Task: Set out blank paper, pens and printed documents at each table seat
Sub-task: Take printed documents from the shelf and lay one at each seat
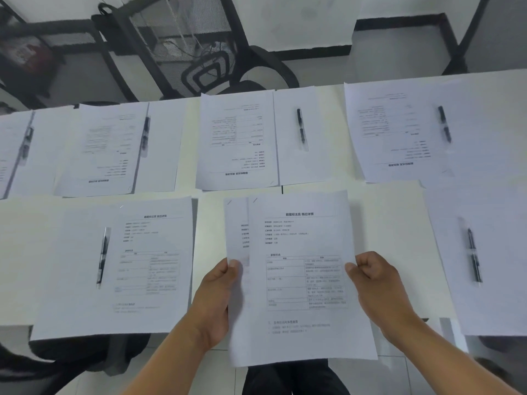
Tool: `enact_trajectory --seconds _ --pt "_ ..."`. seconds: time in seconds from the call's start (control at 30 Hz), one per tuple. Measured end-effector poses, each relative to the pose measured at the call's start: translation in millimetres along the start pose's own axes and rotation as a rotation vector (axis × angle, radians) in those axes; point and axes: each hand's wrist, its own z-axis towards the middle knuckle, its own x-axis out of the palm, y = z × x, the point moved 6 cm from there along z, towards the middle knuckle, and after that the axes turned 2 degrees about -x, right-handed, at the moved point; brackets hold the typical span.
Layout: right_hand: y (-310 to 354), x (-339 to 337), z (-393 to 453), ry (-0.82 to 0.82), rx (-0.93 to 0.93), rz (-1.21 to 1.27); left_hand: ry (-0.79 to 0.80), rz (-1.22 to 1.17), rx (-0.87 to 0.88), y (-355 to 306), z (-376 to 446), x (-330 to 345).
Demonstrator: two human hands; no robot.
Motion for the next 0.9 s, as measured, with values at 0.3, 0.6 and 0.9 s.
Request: enact_trajectory --seconds 0.3,0.6,0.9 --pt "-1 -21 12 -0.130 -0.020 -0.160 -0.065 -0.011 0.023 -15 -23 -36" --pt "0 -34 23 -0.184 0.020 -0.232 -0.098 0.045 0.044 -30 -39 -50" --pt "-4 -38 22 -0.224 0.028 -0.294 -0.089 0.038 0.065 -42 -49 -40"
